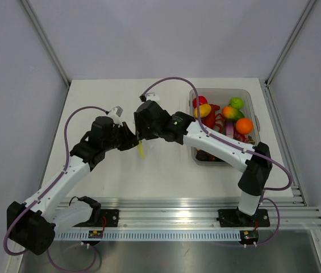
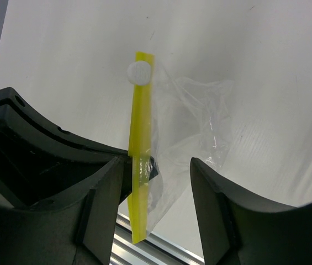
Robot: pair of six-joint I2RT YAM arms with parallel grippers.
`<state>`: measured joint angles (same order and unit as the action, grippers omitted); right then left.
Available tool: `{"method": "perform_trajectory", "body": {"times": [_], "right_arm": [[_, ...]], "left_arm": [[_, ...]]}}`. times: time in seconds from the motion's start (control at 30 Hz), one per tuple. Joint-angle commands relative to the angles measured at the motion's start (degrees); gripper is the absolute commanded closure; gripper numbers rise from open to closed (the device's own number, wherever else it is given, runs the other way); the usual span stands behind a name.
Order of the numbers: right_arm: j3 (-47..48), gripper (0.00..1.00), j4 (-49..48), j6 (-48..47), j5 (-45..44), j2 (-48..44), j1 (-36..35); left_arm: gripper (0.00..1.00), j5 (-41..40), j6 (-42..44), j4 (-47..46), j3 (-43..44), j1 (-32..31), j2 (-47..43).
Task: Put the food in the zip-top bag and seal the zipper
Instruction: Open the zipper of the food storage bag.
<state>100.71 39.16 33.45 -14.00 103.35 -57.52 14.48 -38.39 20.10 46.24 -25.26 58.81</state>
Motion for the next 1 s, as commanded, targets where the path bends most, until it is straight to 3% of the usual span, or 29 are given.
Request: {"method": "perform_trajectory", "body": {"times": [0.0,0.07,0.23,0.6,0.63,0.67,0.77,0.97], "right_arm": [[2.39,0.41,-1.45,0.65,-0.68,1.24,-1.99],[1.69,0.42,-1.54,0.91,-1.38,1.41,-1.99],[-0.95,0.64,-1.28,0.91,-4.63,2.64,-2.07],[-4.73,0.66,2.24,2.05,-12.1,2.12,-1.81],[-5.25,0.68,2.15,2.23,-12.1,1.86,-1.55],[-5.87,0.79,1.54,2.49,-11.93,1.51,-1.46],[-9.2,0.94,0.13,3.46,-11.31,-0.25,-0.85],[-14.65,1.0,-2.06,4.78,-8.07,-4.03,2.31]], "left_arm": [[1.0,1.25,0.69,-3.84,0.17,-0.94,-1.41],[1.0,1.17,0.77,-3.75,0.34,-0.94,-1.59],[1.0,1.52,1.04,-3.93,0.43,-0.94,-0.71],[1.0,-0.59,2.09,-2.52,0.17,-1.02,-0.54],[1.0,-0.68,2.18,-2.52,0.25,-1.02,-0.36],[1.0,-0.86,2.27,-2.35,0.17,-1.02,-0.27],[1.0,-1.47,3.05,-1.21,0.34,-1.02,0.78],[1.0,-3.23,6.31,3.01,3.24,-1.11,3.86]]}}
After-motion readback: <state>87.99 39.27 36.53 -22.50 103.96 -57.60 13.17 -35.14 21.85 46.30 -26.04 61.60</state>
